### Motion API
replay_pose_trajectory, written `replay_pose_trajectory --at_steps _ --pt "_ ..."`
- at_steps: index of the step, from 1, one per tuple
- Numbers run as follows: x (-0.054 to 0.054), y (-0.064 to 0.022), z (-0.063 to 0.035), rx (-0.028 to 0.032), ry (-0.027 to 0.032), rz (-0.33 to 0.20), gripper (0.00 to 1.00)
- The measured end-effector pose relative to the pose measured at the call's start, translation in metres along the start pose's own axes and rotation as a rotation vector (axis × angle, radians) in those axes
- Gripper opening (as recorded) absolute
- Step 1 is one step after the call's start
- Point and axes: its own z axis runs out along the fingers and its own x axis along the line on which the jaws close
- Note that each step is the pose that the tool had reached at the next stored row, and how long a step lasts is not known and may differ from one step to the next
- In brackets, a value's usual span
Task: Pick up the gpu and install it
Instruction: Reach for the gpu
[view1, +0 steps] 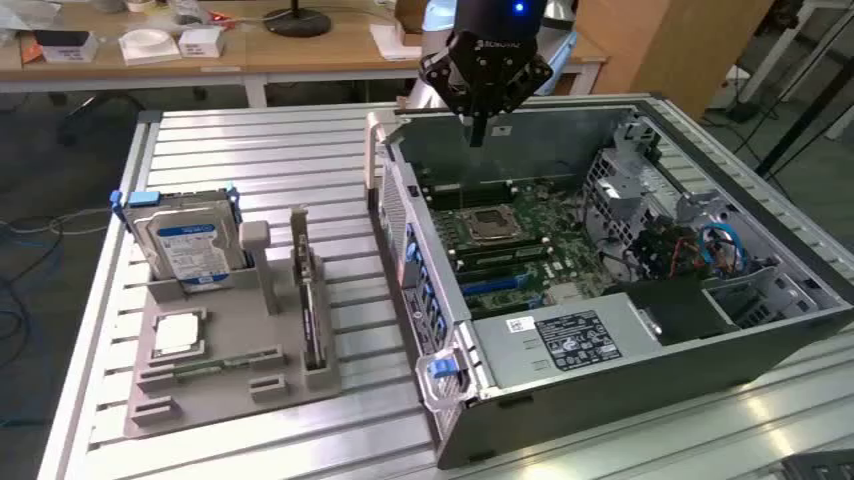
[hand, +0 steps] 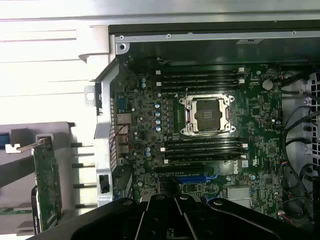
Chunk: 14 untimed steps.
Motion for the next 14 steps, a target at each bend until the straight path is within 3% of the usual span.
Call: replay_pose_trajectory --at_steps 14 --pt "0.0006 0.0 0.0 0.0 0.0 0.0 0.11"
